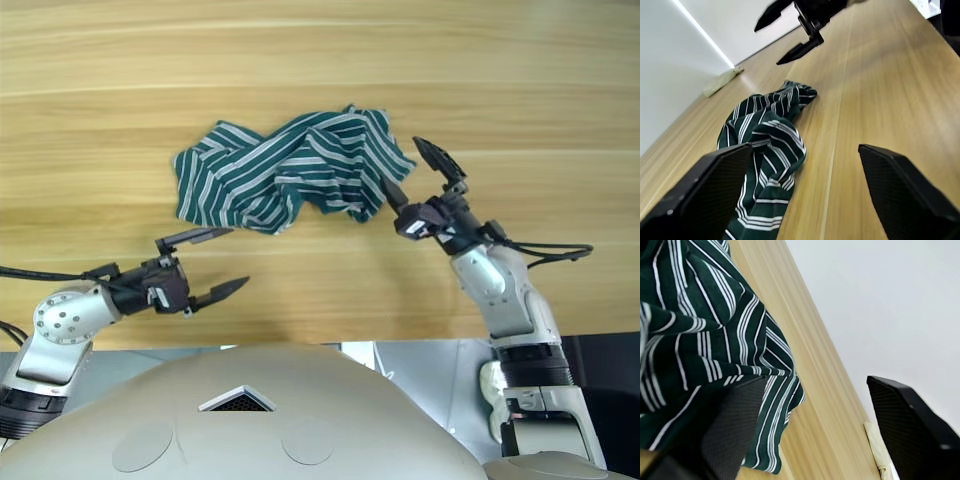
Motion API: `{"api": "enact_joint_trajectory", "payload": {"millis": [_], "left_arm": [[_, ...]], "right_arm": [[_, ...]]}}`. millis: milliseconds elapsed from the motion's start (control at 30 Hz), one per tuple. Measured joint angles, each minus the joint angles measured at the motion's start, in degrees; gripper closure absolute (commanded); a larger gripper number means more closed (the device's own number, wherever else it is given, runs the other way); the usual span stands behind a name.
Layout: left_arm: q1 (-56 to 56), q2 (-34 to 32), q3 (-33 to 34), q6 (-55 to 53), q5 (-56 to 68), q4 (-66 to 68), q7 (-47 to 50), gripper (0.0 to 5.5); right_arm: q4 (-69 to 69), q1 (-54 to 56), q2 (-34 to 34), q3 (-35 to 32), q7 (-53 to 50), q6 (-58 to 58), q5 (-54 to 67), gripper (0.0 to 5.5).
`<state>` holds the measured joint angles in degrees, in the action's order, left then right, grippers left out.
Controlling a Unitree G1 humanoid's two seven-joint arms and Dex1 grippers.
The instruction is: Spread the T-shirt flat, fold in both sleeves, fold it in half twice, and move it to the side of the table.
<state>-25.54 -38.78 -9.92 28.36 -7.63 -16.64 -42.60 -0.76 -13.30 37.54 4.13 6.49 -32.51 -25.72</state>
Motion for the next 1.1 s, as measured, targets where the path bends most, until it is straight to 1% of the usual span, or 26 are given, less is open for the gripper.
{"api": "enact_joint_trajectory", "payload": {"millis": [100, 233, 300, 467, 667, 700, 767, 800, 900, 967, 1000, 1033, 1100], "left_arm": [[3.02, 1.53, -0.86, -1.74, -7.78, 3.20, 3.91, 1.51], [8.17, 3.90, -3.06, -3.01, -14.32, 6.87, 8.11, 1.51], [10.50, 4.45, -3.55, -3.33, -16.62, 8.34, 9.84, 1.51], [11.92, 4.90, -6.11, -3.02, -16.89, 9.06, 10.70, 1.51], [12.12, 4.86, -6.60, -3.07, -16.50, 9.45, 11.70, 1.51], [12.03, 4.71, -6.60, -3.19, -15.91, 9.44, 11.61, 1.72], [11.95, 4.34, -6.60, -3.48, -15.64, 9.46, 11.61, 1.95], [11.96, 4.29, -6.59, -3.62, -15.64, 9.56, 11.66, 2.20], [12.46, 4.27, -6.56, -4.07, -15.63, 10.67, 12.09, 2.70], [13.27, 4.22, -6.57, -4.28, -15.71, 11.63, 12.18, 3.01], [13.42, 4.19, -6.62, -4.31, -15.74, 11.87, 12.18, 3.24], [13.63, 4.18, -6.76, -4.30, -15.74, 12.18, 12.18, 3.35], [13.79, 4.19, -7.34, -4.28, -15.67, 12.43, 12.09, 3.70]], "right_arm": [[-0.86, 0.62, -0.14, 1.46, 2.22, 1.02, -0.82, 1.79], [-1.27, 0.89, -0.34, 5.48, 5.43, 1.10, -2.86, 1.79], [-1.33, 0.84, -0.39, 6.33, 6.11, 1.02, -3.27, 1.79], [-1.18, 0.85, -0.38, 6.48, 5.92, 1.04, -4.95, 1.79], [-0.37, 0.84, -0.38, 6.47, 4.67, 1.06, -7.04, 1.79], [-0.11, 0.83, -0.37, 6.47, 4.57, 1.12, -7.41, 1.76], [0.03, 0.71, -0.32, 6.47, 4.55, 1.25, -7.81, 1.76], [-0.03, 0.55, -0.22, 6.47, 4.58, 1.25, -7.86, 1.76], [-1.02, -0.81, 0.88, 6.42, 5.04, 0.95, -7.82, 1.76], [-2.50, -2.29, 2.12, 5.05, 5.39, 0.61, -7.19, 1.76], [-3.66, -2.82, 2.63, 3.66, 5.43, 0.39, -6.36, 1.76], [-5.18, -3.37, 3.28, 1.83, 5.52, 0.08, -3.96, 1.76], [-8.53, -4.37, 3.94, -0.20, 6.90, -0.30, 2.50, 1.76]]}}
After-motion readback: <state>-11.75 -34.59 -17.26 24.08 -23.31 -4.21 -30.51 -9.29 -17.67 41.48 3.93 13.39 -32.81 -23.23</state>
